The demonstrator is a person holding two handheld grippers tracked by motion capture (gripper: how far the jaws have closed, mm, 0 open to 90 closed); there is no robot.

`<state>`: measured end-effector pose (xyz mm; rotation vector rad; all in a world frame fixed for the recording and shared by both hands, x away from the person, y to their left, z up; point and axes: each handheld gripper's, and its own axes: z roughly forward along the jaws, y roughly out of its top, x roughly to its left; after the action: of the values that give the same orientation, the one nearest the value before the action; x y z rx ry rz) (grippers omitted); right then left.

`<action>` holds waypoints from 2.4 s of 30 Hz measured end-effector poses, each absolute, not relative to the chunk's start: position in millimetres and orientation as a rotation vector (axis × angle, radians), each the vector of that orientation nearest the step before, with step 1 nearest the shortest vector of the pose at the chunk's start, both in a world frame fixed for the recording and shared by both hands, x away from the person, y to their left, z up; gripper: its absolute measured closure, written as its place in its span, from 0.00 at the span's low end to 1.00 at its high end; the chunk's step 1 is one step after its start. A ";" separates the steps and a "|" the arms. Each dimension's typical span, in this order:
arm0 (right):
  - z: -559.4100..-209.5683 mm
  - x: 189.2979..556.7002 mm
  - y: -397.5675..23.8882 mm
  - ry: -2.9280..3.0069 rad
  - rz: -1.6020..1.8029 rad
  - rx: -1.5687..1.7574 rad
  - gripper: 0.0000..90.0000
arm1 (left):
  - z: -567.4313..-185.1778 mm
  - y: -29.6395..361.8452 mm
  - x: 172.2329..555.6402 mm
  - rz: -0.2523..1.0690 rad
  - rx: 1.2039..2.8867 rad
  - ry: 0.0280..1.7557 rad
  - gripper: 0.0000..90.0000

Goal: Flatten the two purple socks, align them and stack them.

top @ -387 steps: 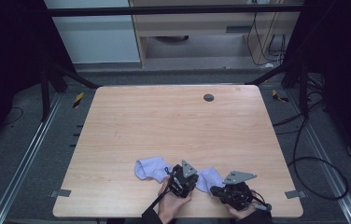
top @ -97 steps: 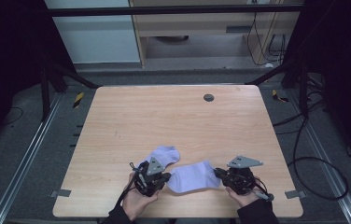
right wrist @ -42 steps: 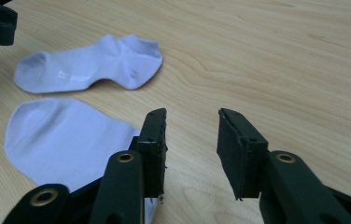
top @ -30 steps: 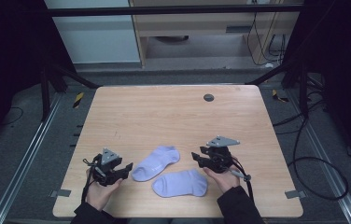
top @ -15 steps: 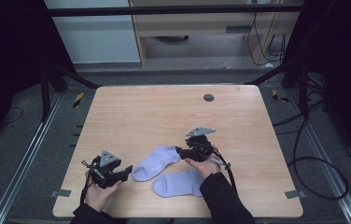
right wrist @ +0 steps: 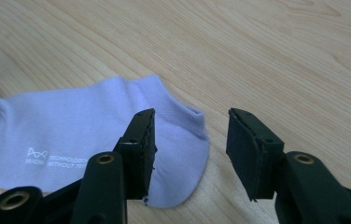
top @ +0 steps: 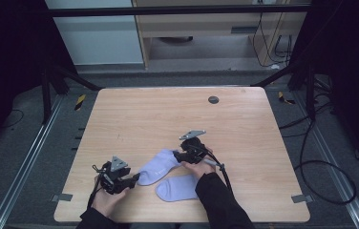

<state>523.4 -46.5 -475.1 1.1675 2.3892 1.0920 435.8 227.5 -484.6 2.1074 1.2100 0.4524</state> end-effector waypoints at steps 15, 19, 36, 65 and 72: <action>-489.8 525.7 -38.3 2.447 1.018 1.175 0.70 | -491.5 216.3 436.9 0.436 2.147 1.206 0.75; -491.8 525.0 -37.2 2.458 0.995 1.191 0.74 | -491.3 214.0 436.9 0.430 2.141 1.217 0.82; -483.9 517.2 -38.5 2.467 0.998 1.233 0.97 | -480.0 210.5 438.2 0.421 2.083 1.229 0.96; -435.9 438.3 -109.8 2.354 1.168 1.188 0.97 | -448.3 172.7 421.1 0.361 2.114 1.027 0.96; -445.3 419.0 -125.4 2.354 1.180 1.212 0.97 | -451.3 159.4 415.3 0.338 2.148 0.991 0.96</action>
<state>419.0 -125.4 -445.3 1.2116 2.3542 1.1799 415.3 159.4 -451.3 2.1476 0.9907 0.3379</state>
